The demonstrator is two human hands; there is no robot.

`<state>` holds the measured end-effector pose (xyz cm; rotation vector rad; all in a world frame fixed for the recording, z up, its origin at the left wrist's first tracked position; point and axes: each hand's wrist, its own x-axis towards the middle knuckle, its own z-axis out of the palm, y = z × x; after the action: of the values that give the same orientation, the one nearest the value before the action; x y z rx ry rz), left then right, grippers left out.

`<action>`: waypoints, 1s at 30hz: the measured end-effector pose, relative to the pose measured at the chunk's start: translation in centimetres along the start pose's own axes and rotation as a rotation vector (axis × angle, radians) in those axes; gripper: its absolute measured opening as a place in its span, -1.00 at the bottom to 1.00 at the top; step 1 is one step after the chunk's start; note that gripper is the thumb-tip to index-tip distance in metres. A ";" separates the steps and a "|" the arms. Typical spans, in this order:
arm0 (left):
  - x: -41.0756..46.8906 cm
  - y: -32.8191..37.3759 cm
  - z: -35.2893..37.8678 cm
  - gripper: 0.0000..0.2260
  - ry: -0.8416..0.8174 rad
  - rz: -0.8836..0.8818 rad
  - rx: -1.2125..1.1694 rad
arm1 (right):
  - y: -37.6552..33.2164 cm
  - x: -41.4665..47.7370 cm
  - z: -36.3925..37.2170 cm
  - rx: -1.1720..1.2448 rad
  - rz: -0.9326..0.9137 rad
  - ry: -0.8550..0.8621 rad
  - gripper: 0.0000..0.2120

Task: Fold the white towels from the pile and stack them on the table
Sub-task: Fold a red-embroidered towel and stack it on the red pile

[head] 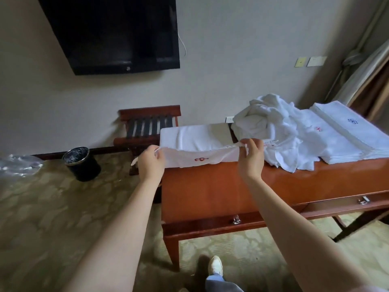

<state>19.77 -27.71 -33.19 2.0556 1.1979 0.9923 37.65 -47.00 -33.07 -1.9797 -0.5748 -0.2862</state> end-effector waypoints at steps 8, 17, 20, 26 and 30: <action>4.8 6.0 -2.5 -0.92 0.301 0.247 -0.111 | -5.3 4.6 -0.2 0.083 -0.148 0.368 -0.86; 9.8 7.0 -1.4 -0.94 0.397 0.346 -0.149 | -5.3 9.7 2.6 0.024 -0.289 0.483 -0.88; 11.5 4.9 1.0 -0.89 0.216 0.224 -0.011 | -3.2 10.6 4.6 -0.059 -0.247 0.390 -0.89; 15.0 1.0 7.0 -0.83 -0.073 0.084 0.280 | 2.6 13.3 9.4 -0.198 -0.139 0.161 -0.92; 17.3 -0.3 10.8 -0.80 -0.170 0.020 0.388 | 5.2 15.7 12.3 -0.220 -0.107 0.091 -0.95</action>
<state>34.11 -13.26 -34.11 2.3967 1.3623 0.6108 53.25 -33.83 -35.91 -2.1367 -0.6136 -0.5221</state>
